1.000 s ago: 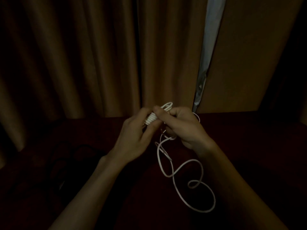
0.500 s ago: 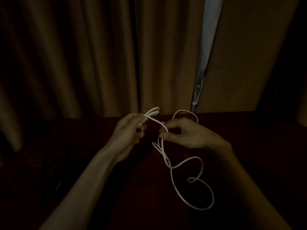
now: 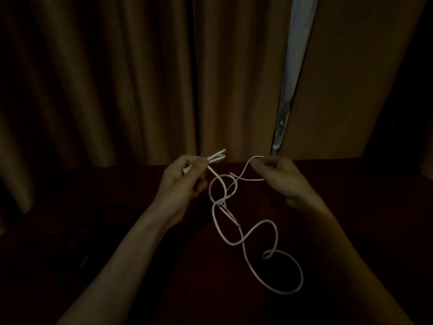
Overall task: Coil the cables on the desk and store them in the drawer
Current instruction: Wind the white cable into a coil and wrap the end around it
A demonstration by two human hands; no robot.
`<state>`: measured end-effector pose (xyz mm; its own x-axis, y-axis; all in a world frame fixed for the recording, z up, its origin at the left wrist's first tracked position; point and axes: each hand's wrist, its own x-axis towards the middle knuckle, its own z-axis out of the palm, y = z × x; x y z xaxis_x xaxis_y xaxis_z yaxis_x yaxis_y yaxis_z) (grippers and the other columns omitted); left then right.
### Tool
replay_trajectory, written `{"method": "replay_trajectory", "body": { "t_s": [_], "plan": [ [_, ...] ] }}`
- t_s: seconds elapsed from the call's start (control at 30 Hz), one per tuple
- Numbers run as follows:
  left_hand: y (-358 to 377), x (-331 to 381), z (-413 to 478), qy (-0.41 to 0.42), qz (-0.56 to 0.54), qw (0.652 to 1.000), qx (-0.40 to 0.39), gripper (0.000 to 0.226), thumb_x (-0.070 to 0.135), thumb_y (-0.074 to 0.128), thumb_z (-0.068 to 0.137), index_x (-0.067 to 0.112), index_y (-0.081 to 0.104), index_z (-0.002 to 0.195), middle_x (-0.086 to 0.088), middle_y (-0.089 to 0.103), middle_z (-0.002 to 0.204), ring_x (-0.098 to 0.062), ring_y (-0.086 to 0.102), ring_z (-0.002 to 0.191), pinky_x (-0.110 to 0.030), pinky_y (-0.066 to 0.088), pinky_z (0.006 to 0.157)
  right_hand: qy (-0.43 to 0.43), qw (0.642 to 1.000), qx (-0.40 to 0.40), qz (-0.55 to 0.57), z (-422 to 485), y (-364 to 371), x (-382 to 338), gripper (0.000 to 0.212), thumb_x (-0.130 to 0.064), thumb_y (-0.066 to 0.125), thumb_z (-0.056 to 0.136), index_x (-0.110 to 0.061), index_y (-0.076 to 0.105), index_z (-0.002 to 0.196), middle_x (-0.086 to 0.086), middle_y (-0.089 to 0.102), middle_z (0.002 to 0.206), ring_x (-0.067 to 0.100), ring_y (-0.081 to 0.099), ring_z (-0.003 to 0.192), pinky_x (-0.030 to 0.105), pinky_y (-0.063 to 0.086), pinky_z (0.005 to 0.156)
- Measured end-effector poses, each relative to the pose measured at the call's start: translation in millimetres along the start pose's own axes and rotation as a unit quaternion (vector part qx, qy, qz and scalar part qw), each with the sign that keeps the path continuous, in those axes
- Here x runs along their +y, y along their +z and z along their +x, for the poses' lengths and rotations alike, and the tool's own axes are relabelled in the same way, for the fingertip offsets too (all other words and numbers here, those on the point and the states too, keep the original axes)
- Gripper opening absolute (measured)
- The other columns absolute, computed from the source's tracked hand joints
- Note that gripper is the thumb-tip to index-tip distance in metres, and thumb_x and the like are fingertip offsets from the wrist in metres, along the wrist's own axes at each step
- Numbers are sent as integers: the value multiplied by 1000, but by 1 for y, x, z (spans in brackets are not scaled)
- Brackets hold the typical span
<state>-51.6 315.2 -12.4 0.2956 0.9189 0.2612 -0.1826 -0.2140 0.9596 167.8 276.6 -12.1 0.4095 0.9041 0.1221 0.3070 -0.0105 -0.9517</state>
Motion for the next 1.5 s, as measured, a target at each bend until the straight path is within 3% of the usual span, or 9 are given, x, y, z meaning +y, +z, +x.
{"method": "replay_trajectory", "body": {
  "t_s": [0.23, 0.47, 0.7, 0.87, 1.13, 1.23, 1.3, 1.4, 1.5],
  "plan": [
    [2, -3, -2, 18, -12, 999, -29, 13, 19, 59, 100, 19, 64, 89, 5, 55, 69, -11, 49, 59, -18, 43, 54, 119, 965, -223, 70, -12, 26, -1, 19, -28, 60, 101, -13, 70, 95, -3, 73, 78, 6, 66, 65, 13, 42, 53],
    [-13, -6, 2, 45, 62, 996, -49, 7, 18, 63, 98, 13, 67, 97, 9, 59, 69, -6, 54, 64, -17, 45, 57, 91, 969, -53, 225, 1, 2, 0, 26, -26, 48, 106, -17, 69, 95, -9, 58, 63, 3, 50, 52, 17, 33, 49],
    [-27, -8, 5, 137, 215, 967, -24, 5, 9, 66, 96, 8, 67, 101, 2, 72, 88, 0, 66, 77, -15, 50, 68, 134, 902, 127, 390, 14, -25, 5, 30, -26, 57, 102, -15, 60, 73, -6, 46, 53, 4, 35, 38, 19, 27, 45],
    [-33, -13, 9, 145, 230, 962, 32, 6, 14, 68, 96, 13, 67, 101, 1, 73, 92, -6, 68, 83, -23, 54, 72, 216, 879, 25, 424, 12, -47, 12, 37, -30, 52, 101, -14, 50, 68, -9, 31, 42, 5, 20, 27, 16, 16, 38],
    [-27, -13, 9, 159, 223, 961, 35, 6, 10, 67, 96, 9, 66, 101, 4, 72, 90, 0, 66, 80, -17, 51, 71, 118, 758, 11, 642, 5, -48, 11, 8, -9, 57, 94, -9, 66, 96, 3, 74, 88, 13, 71, 85, 22, 52, 76],
    [-25, -8, 7, 162, 204, 965, 39, 6, 8, 66, 96, 6, 66, 102, 6, 71, 87, 4, 65, 77, -13, 50, 68, 45, 869, -9, 492, 6, -48, 3, 34, 2, 63, 84, -5, 66, 118, 7, 77, 111, 16, 71, 111, 26, 53, 96],
    [-22, -6, 5, 168, 192, 966, 38, 7, 7, 65, 96, 4, 66, 103, 8, 70, 83, 5, 64, 74, -12, 48, 67, 29, 982, 33, 183, 7, -42, 3, 38, 2, 68, 87, -3, 66, 124, 10, 75, 111, 19, 71, 103, 29, 54, 90],
    [-18, -7, 4, 171, 201, 964, 18, 5, 8, 65, 97, 6, 65, 102, 7, 69, 85, 4, 63, 76, -13, 47, 67, -61, 965, 139, -215, 7, -28, 1, 34, -9, 67, 90, -7, 70, 123, 12, 73, 115, 27, 69, 107, 35, 53, 94],
    [-13, -7, 1, 177, 198, 964, -1, 5, 8, 65, 97, 10, 65, 101, 7, 71, 87, 1, 65, 79, -14, 49, 69, -184, 960, 97, -189, -10, -5, -24, 15, -16, 62, 97, -15, 71, 109, -3, 73, 102, 7, 67, 90, 22, 47, 81]
  ]
}}
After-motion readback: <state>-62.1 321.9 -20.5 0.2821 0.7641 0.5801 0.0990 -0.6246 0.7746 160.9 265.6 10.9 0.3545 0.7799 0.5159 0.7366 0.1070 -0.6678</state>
